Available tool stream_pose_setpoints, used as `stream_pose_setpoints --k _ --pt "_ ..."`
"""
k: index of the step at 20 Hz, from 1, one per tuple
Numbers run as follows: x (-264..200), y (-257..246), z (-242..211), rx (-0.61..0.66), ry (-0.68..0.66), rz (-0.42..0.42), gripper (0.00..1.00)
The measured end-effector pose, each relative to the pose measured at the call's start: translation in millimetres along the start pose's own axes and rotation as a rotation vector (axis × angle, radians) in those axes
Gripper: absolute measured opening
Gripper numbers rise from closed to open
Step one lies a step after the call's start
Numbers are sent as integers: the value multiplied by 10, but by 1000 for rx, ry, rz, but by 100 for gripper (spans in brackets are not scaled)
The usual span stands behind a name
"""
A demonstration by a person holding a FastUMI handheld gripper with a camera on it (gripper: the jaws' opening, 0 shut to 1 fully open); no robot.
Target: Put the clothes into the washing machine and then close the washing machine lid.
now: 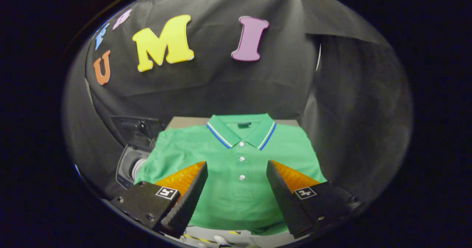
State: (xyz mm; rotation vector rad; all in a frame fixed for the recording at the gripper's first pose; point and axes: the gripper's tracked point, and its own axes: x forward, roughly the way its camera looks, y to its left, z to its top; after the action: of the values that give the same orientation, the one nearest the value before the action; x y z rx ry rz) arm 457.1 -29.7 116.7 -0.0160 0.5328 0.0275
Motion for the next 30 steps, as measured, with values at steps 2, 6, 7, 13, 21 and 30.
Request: stream_pose_setpoints --k 2,6,7,13,21,30 --pt "186 -20 -127 -2 56 -9 100" --pt "261 -8 -174 12 70 5 100" --pt "259 -3 -177 15 69 7 100" --pt "255 16 -177 35 100 7 99" --pt "322 107 -120 87 47 22 33" --pt "-94 288 -95 165 -83 82 6"
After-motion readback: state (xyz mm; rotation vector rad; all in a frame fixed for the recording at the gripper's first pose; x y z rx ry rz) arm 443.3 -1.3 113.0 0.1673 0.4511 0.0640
